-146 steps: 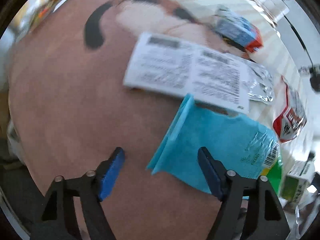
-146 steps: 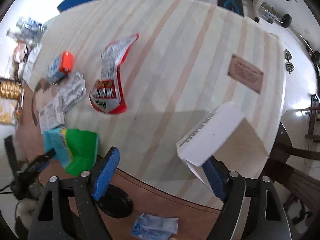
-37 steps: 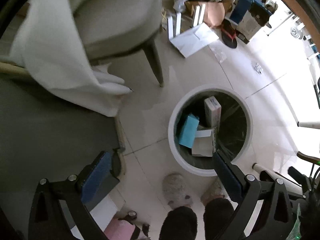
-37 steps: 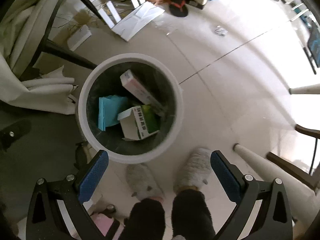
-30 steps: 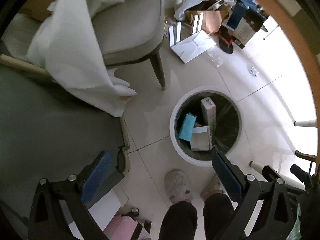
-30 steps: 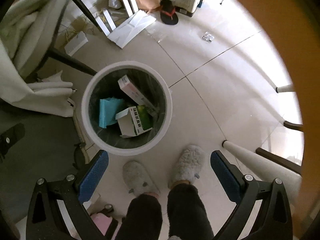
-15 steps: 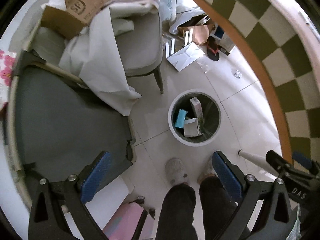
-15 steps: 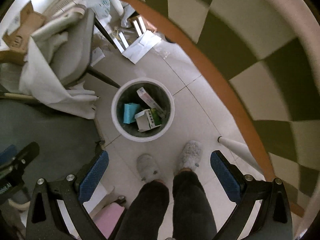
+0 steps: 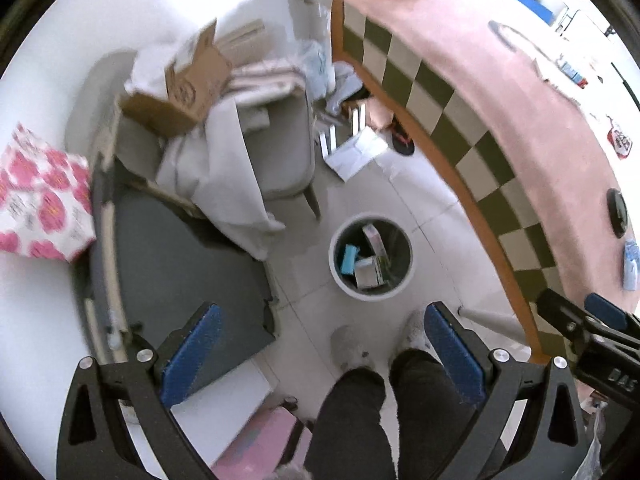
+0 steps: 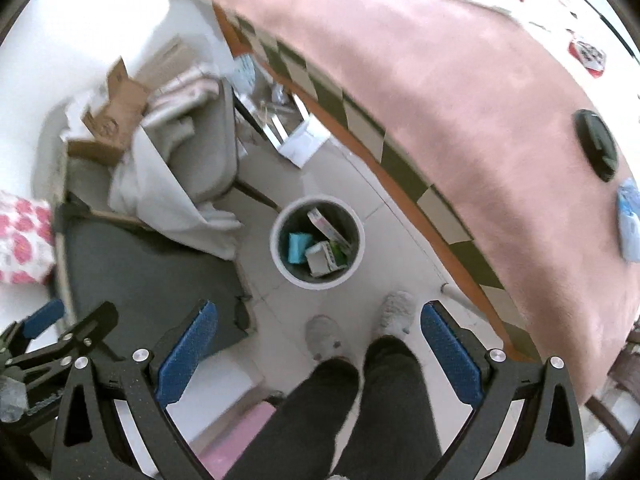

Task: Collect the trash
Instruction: 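Move both tools back over the table, then grasp the blue plastic packet with the right tool while the left tool grasps the black lid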

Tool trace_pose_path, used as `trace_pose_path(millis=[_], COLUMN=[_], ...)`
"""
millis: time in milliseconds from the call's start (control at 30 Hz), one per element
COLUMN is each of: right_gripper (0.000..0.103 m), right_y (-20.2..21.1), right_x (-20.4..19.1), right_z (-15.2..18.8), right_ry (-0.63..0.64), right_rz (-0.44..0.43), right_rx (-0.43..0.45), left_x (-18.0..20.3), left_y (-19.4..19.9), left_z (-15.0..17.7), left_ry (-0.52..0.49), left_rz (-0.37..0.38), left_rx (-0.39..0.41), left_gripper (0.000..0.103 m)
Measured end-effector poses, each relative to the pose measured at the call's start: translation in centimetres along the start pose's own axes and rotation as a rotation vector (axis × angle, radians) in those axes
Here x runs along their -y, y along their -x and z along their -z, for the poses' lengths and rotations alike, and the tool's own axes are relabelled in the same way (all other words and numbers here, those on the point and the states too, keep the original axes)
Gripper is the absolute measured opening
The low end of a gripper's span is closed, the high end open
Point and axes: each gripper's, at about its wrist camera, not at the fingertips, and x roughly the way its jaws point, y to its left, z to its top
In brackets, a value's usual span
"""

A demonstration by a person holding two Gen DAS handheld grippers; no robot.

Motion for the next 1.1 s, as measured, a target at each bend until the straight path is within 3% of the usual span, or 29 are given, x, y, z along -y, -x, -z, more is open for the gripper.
trace_pose_path(millis=[200, 367, 533, 633, 733, 833, 900, 933, 1000, 1033, 1100], right_gripper=[0.103, 0.103, 0.103, 0.103, 0.103, 0.102, 0.087, 0.071, 0.062, 0.043, 0.036], right_y=[6.5, 10.2, 9.3, 6.8, 3.9, 1.4, 0.3, 0.0, 0.2, 0.4, 0.9], right_x=[5.3, 15.0, 27.0, 34.0, 38.2, 39.9, 40.4, 40.6, 40.7, 40.8, 41.4], right_z=[-1.6, -3.1, -3.5, -3.5, -4.1, -5.0, -5.8, -6.0, -6.1, -6.1, -6.0], right_ry=[-0.153, -0.333, -0.511, -0.643, -0.714, -0.739, -0.73, -0.719, -0.694, -0.674, -0.646], right_rz=[-0.056, 0.017, 0.143, 0.153, 0.139, 0.112, 0.117, 0.126, 0.157, 0.156, 0.153], right_rx=[0.078, 0.134, 0.081, 0.025, -0.009, -0.025, -0.017, -0.021, 0.001, 0.012, 0.016], left_x=[4.7, 12.5, 22.7, 27.6, 31.7, 34.7, 36.6, 37.3, 38.7, 39.3, 41.1], left_y=[4.7, 7.0, 4.9, 2.8, 0.6, -0.9, -1.5, -1.6, -1.7, -1.7, -1.9], left_z=[-3.7, -6.2, -7.3, -7.5, -8.0, -8.3, -8.5, -8.6, -8.7, -8.8, -9.1], left_ry=[-0.094, -0.203, -0.342, -0.399, -0.437, -0.465, -0.483, -0.492, -0.506, -0.514, -0.543], left_rz=[-0.05, -0.02, -0.021, -0.036, -0.053, -0.059, -0.061, -0.061, -0.043, -0.03, 0.004], left_rx=[0.122, 0.218, 0.177, 0.123, 0.065, 0.016, -0.005, -0.011, -0.021, -0.024, -0.041], left_gripper=[0.103, 0.103, 0.103, 0.103, 0.103, 0.103, 0.103, 0.103, 0.103, 0.103, 0.103])
